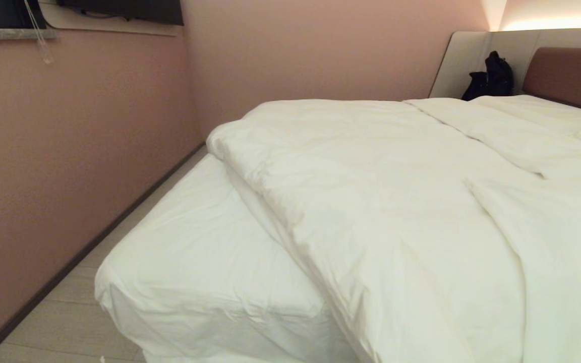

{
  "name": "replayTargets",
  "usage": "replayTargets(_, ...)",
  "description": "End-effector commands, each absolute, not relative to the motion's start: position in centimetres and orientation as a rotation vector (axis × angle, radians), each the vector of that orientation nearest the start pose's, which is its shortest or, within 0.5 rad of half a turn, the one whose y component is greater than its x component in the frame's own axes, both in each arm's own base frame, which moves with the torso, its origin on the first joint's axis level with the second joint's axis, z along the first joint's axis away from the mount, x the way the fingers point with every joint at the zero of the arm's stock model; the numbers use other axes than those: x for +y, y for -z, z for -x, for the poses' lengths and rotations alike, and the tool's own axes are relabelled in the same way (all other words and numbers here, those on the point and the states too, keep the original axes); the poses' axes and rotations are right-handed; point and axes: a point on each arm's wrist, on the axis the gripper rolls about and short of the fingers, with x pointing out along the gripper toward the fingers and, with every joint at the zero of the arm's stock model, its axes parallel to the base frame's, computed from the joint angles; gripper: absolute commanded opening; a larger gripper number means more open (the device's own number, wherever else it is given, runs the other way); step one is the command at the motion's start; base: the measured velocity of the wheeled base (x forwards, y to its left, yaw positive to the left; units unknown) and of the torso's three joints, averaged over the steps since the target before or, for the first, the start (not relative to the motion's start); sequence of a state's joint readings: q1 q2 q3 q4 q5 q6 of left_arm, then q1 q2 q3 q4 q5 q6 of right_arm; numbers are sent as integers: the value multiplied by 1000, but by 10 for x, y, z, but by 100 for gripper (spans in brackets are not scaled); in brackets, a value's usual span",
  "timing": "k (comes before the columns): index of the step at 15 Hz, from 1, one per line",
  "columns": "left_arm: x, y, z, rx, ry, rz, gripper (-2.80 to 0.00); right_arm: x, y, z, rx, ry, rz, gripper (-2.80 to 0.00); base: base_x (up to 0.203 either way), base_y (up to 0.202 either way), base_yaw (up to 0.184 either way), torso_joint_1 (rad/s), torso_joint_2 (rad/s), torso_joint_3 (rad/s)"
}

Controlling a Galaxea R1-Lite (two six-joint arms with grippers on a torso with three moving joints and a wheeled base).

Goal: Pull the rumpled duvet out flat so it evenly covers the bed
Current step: Hold the folded corner of the quilt

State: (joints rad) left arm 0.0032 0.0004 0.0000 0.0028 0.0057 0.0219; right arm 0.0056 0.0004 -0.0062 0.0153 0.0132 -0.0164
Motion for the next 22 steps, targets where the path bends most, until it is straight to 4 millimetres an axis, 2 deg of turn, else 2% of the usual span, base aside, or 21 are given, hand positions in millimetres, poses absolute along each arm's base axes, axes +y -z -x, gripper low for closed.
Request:
replayTargets(1,0,-75,23,3,-9,-20,-280,0,-76,23,11,-20,17,-280,0,0,0,0,0,0)
replayTargets(8,0,-75,23,2,-9,-15,-280,0,-76,23,11,-20,17,-280,0,0,0,0,0,0)
replayTargets(10,0,-82,24,-31,-9,-13,-280,0,-76,23,11,-20,17,-280,0,0,0,0,0,0)
replayTargets(14,-1,-126,40,-123,34,-12,-280,0,-76,23,11,-20,17,-280,0,0,0,0,0,0)
replayTargets(18,-3,-172,30,-46,111,74,-280,0,-76,23,11,-20,17,-280,0,0,0,0,0,0)
replayTargets(21,-3,-220,2,5,148,168,-280,0,-76,23,11,-20,17,-280,0,0,0,0,0,0)
replayTargets(22,-4,-238,-15,34,164,201,-280,0,-76,23,11,-20,17,-280,0,0,0,0,0,0)
